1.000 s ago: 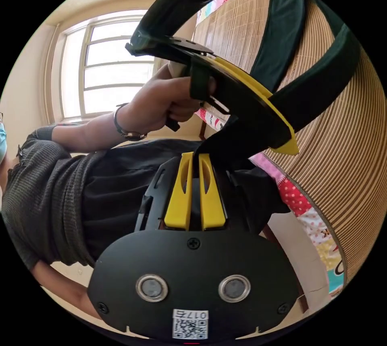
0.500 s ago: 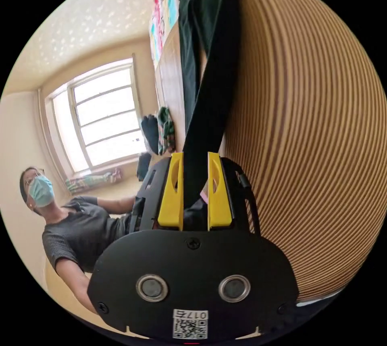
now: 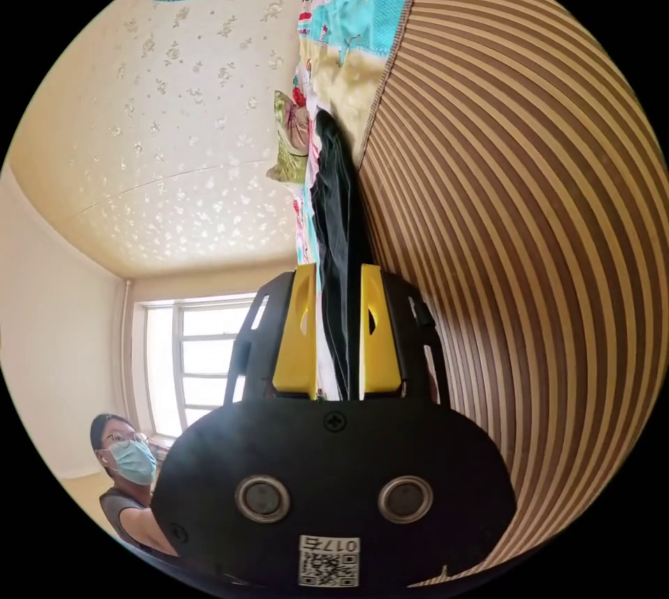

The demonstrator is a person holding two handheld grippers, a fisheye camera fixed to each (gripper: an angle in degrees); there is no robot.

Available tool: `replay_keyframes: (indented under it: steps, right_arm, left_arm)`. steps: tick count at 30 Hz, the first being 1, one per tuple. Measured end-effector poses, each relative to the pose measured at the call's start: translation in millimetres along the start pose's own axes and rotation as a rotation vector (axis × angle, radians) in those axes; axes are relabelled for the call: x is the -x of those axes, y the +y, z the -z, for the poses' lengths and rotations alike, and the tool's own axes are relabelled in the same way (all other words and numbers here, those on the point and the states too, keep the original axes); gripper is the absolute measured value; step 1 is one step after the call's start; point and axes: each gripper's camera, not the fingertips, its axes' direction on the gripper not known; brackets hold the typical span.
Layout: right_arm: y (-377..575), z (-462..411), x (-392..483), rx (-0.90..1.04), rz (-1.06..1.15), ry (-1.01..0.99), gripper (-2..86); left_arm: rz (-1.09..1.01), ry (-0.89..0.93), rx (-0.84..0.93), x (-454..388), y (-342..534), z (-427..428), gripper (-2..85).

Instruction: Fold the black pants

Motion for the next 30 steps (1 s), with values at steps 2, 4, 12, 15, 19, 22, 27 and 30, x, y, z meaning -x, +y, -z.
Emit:
replay_keyframes:
  steps: [2,4,12,15,19,22,27,30]
  right_arm:
    - [-13,-5,5,-0.014,-0.015,0.067,6.8]
    - [-22,-8,10,-0.019,-0.018,0.124,4.6]
    - [-14,-67,44,0.090,0.183,-0.270,1.6]
    - [-13,-122,69,0.212,0.232,-0.290,1.8]
    - [-5,-185,83,0.294,0.243,-0.201,2.7]
    - [3,-213,61,0.304,0.127,-0.131,4.6]
    - [50,-201,-8,0.329,-0.024,-0.335,6.0]
    - [101,-175,-28,0.499,0.039,-0.276,5.3]
  left_arm:
    - [0.015,0.035,-0.009,5,2,0,-0.9]
    - [0.016,0.046,-0.049,9,8,4,-0.9]
    - [0.029,0.241,-0.128,31,32,43,-0.9]
    - [0.042,0.220,-0.171,36,44,79,-0.9]
    - [0.129,0.066,-0.231,55,59,125,-0.8]
    - [0.223,-0.063,-0.219,74,63,148,-0.7]
    - [0.325,-0.136,-0.172,90,68,162,0.5]
    - [0.320,-0.219,-0.100,86,64,166,1.9]
